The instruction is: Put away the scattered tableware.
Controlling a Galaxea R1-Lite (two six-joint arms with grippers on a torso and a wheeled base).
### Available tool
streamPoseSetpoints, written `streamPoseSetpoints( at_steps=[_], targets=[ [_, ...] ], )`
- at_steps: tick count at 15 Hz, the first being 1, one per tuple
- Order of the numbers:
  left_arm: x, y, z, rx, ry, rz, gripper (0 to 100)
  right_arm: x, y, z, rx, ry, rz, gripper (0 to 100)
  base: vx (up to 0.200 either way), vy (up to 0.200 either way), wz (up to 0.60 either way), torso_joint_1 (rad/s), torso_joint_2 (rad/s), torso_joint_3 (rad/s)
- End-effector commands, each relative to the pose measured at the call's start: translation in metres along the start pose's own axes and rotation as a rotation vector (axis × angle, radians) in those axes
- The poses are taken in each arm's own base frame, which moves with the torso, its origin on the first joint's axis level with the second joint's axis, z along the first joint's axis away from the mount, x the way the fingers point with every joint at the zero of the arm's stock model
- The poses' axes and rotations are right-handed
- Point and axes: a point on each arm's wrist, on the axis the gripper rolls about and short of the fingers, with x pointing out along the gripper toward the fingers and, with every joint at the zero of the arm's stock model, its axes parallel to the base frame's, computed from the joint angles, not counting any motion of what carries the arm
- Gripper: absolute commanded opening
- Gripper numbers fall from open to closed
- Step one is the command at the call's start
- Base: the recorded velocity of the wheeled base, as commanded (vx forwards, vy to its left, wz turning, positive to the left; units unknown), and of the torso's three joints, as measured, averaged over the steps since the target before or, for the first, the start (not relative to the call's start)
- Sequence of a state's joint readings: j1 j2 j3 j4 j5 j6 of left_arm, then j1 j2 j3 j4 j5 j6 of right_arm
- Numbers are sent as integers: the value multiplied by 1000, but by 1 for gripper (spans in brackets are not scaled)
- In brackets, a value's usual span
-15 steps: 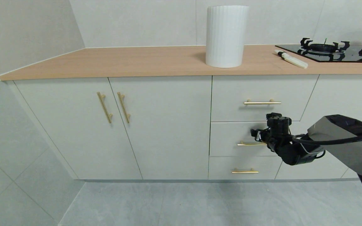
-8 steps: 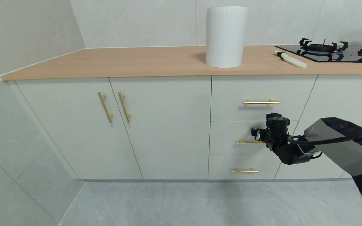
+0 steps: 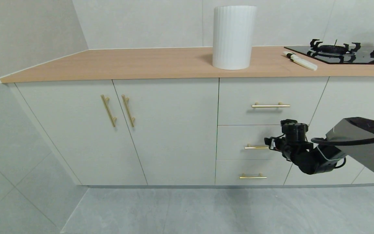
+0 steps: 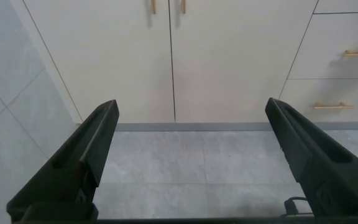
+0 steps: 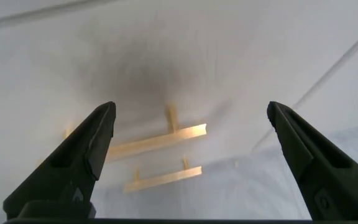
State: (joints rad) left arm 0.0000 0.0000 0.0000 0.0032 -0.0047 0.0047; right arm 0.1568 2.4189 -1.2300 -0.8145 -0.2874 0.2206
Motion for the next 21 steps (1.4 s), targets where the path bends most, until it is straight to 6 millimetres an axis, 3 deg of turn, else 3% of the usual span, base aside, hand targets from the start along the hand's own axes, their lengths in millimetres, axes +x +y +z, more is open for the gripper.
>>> streamPoseSetpoints(
  at_steps=[1,5,7,11,13,14,17,21],
  targets=[
    [0,0,0,0,1,0,100,-65,-3,34,-1,-16,59,100,0,0,0,0,0,0],
    [0,0,0,0,1,0,100,-157,-14,74,19,-116,96,100,0,0,0,0,0,0],
    [0,0,0,0,1,0,100,-217,-26,93,38,-209,111,100,0,0,0,0,0,0],
    [0,0,0,0,1,0,100,-313,-63,94,-46,-380,51,100,0,0,0,0,0,0],
    [0,0,0,0,1,0,100,-346,-77,88,-70,-433,46,100,0,0,0,0,0,0],
    [0,0,0,0,1,0,100,-375,-91,76,-93,-458,38,100,0,0,0,0,0,0],
    [0,0,0,0,1,0,100,-432,-121,44,-141,-496,4,100,0,0,0,0,0,0],
    [0,0,0,0,1,0,100,-475,-144,1,-148,-494,-129,100,0,0,0,0,0,0]
  ],
)
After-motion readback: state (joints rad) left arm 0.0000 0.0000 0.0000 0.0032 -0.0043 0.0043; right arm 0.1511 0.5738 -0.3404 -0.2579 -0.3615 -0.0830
